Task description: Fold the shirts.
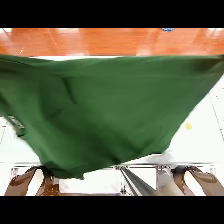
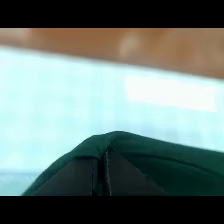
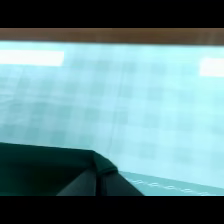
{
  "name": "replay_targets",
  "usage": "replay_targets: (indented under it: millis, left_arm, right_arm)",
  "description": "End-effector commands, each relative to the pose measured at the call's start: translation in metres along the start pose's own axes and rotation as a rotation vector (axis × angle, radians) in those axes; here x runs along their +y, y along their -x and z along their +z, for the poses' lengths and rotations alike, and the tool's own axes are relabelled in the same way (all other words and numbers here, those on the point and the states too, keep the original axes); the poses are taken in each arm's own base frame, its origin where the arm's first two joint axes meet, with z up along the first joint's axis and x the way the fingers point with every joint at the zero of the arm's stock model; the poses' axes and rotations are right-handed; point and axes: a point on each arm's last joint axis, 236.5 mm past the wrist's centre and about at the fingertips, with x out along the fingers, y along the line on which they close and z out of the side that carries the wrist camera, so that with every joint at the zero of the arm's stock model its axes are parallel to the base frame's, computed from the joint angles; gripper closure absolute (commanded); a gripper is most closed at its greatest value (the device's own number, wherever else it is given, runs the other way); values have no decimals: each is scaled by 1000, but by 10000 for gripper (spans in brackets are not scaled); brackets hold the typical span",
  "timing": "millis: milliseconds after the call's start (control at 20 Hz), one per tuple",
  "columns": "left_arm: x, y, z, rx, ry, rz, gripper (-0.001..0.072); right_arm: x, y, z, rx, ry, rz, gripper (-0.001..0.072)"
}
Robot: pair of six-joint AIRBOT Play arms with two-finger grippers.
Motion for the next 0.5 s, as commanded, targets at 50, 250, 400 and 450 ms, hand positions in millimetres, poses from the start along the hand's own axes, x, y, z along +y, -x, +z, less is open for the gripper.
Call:
replay_targets:
  millis: [50,250,400,450]
  left_arm:
    - [42,-128,-48,152,148,-56,689]
    - [59,-236,-51,201,183,-48,689]
    - [60,-296,-57,263,190,-65,689]
    - [58,-309,-62,288,202,-71,689]
  right_arm:
    - [-31,-124,-12,100,-129,116,688]
    - [-82,-240,-17,104,-316,123,688]
    - [-91,-296,-12,137,-380,197,688]
    - [-95,-307,-11,151,-383,205,688]
